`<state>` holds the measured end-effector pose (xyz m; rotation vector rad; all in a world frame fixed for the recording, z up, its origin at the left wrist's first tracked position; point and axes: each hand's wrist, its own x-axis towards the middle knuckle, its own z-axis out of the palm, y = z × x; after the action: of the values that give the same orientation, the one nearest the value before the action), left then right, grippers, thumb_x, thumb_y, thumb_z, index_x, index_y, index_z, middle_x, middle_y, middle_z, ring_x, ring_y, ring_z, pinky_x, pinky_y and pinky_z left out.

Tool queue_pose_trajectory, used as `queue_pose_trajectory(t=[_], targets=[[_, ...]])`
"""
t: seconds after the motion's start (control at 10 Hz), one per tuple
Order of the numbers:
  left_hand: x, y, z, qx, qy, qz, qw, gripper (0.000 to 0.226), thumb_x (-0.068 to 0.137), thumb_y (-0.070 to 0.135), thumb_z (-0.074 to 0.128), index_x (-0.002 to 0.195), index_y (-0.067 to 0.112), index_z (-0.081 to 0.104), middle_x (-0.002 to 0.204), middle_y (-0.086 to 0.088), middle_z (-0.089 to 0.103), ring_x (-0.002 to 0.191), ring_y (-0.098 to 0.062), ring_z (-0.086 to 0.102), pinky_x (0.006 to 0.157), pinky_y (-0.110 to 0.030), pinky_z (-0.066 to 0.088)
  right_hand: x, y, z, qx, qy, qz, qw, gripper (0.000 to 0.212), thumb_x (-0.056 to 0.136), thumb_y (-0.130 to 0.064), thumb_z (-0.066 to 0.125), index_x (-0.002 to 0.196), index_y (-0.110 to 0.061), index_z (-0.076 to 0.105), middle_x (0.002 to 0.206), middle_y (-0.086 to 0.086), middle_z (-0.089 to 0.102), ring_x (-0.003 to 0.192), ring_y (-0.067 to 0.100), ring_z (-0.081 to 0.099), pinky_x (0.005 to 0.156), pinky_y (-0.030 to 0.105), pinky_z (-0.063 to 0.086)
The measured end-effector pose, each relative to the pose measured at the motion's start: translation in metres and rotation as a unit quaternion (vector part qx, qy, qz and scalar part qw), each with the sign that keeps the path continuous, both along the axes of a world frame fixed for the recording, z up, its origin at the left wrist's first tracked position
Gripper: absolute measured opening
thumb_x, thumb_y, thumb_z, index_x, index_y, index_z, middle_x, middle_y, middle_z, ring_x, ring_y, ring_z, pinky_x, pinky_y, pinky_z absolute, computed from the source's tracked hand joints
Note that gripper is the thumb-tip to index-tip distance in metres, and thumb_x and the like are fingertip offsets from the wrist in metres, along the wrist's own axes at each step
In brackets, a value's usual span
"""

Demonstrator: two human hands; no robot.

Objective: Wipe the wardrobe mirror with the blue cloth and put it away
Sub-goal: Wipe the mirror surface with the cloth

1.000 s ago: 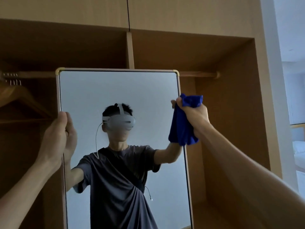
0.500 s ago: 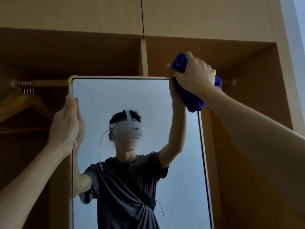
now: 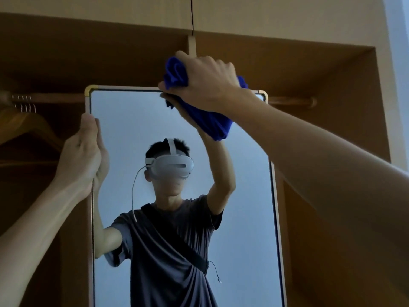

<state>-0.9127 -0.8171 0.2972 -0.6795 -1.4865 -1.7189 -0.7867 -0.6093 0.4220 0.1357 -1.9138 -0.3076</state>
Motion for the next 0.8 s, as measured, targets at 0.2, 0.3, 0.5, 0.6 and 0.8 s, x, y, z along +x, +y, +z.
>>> queue_pose_trajectory(t=[0.2,0.3,0.5,0.6,0.8], targets=[[0.027,0.002,0.001,-0.032,-0.037,-0.066,0.997,0.048,0.098,0.063,0.027,0.108,0.033,0.064,0.087,0.021,0.07,0.094,0.0,0.064,0.092,-0.024,0.05,0.026,0.079,-0.001,-0.119,0.001,-0.037,0.992,0.05,0.092,-0.079,0.044,0.107,-0.032,0.055,0.091,0.002,0.061,0.084,0.031,0.06,0.084,0.044,0.049],[0.026,-0.002,0.001,-0.031,-0.026,-0.051,0.998,0.05,0.1,0.062,0.024,0.105,0.033,0.065,0.088,0.013,0.071,0.087,-0.007,0.066,0.081,-0.026,0.046,0.026,0.085,-0.004,-0.167,0.017,-0.025,0.985,0.05,0.089,-0.08,0.047,0.099,-0.032,0.054,0.093,0.005,0.061,0.085,0.033,0.057,0.082,0.045,0.044],[0.029,-0.003,0.001,-0.044,-0.002,-0.029,0.999,0.06,0.099,0.061,0.02,0.125,0.026,0.061,0.119,0.004,0.07,0.111,-0.015,0.065,0.1,-0.037,0.049,-0.001,0.012,-0.012,-0.094,0.039,0.037,0.994,0.052,0.091,-0.08,0.042,0.099,-0.029,0.048,0.09,0.0,0.057,0.081,0.028,0.055,0.08,0.043,0.044],[0.029,-0.003,0.0,-0.046,-0.005,-0.026,0.999,0.063,0.099,0.063,0.02,0.115,0.023,0.066,0.098,-0.01,0.073,0.086,-0.023,0.063,0.078,-0.049,0.052,-0.02,-0.05,-0.001,-0.043,0.006,0.051,0.998,0.052,0.095,-0.078,0.038,0.103,-0.028,0.051,0.082,-0.003,0.055,0.073,0.022,0.055,0.074,0.035,0.038],[0.029,-0.002,0.001,-0.013,-0.019,-0.013,1.0,0.063,0.1,0.06,0.025,0.091,0.008,0.059,0.063,-0.006,0.041,0.06,-0.022,0.045,0.057,-0.037,0.037,-0.049,-0.139,0.033,0.001,-0.102,0.091,0.991,0.052,0.096,-0.075,0.041,0.095,-0.024,0.049,0.079,-0.007,0.053,0.066,0.009,0.052,0.065,0.029,0.037]])
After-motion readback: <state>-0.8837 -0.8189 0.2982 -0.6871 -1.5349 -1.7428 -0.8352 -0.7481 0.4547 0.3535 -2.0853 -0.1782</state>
